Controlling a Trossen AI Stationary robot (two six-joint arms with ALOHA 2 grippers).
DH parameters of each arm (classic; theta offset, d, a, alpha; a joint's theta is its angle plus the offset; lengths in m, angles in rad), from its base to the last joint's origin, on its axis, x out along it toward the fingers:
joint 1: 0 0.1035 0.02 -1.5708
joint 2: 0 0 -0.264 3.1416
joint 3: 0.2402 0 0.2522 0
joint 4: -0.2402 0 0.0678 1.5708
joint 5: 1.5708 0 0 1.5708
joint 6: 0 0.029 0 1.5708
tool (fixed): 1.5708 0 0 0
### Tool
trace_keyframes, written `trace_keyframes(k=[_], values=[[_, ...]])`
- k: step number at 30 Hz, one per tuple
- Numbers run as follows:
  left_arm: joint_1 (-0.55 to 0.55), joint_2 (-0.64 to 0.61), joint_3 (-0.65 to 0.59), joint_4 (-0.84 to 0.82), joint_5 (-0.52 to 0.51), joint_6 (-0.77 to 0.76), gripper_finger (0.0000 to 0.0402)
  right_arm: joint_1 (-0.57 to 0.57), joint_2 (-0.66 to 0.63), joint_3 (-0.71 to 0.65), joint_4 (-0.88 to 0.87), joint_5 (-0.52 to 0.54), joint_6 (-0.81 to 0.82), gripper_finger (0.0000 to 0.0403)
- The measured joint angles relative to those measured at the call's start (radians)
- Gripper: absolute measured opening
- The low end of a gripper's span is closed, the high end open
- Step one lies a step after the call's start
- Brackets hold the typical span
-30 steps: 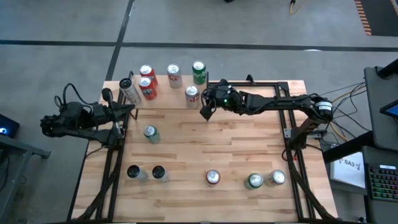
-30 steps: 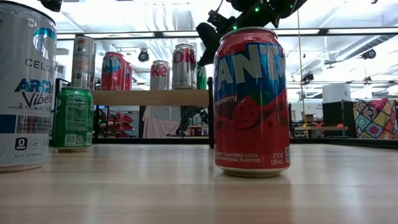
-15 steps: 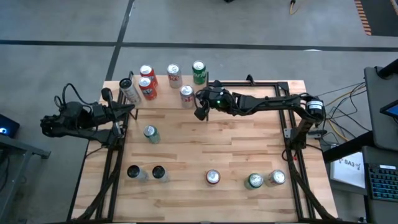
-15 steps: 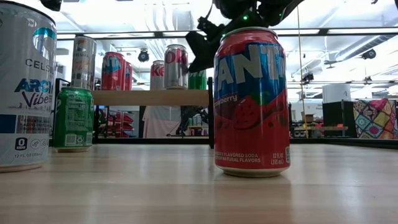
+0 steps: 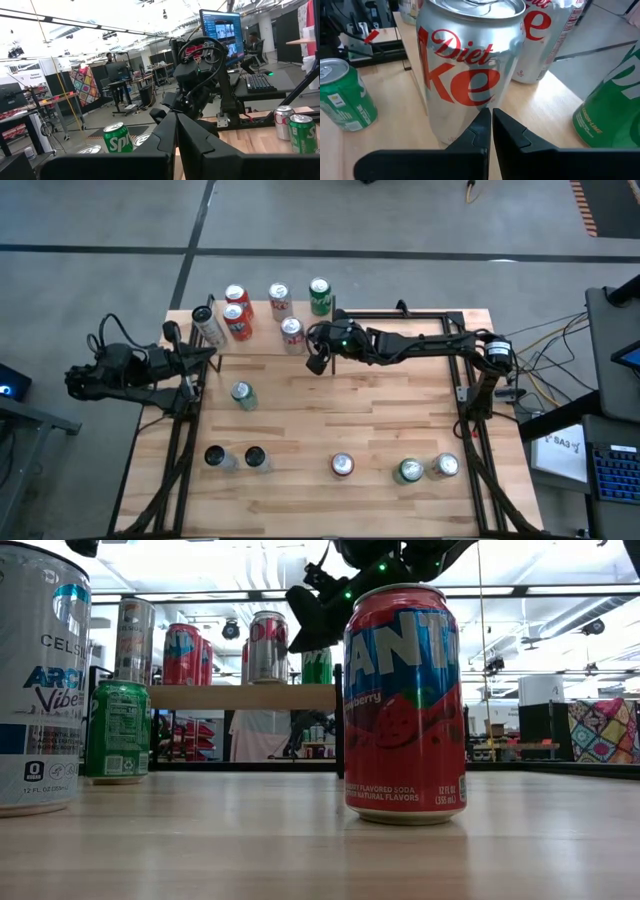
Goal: Place canned beverage on shelf
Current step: Put the top silver soda can aligned with the other silver soda can on the shelf
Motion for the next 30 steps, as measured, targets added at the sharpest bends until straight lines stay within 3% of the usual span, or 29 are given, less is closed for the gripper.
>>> trace_keyframes(k=[10, 30], values=[[0.000, 0.076, 0.000, 0.055, 0.001, -0.060, 0.0000, 0.000, 0.000, 0.000, -0.003, -0.049, -0.039, 0.0009], [0.000, 0.520, 0.009, 0.270, -0.017, -0.241, 0.0000, -0.001, -0.062, -0.001, -0.131, -0.047, -0.084, 0.0009]])
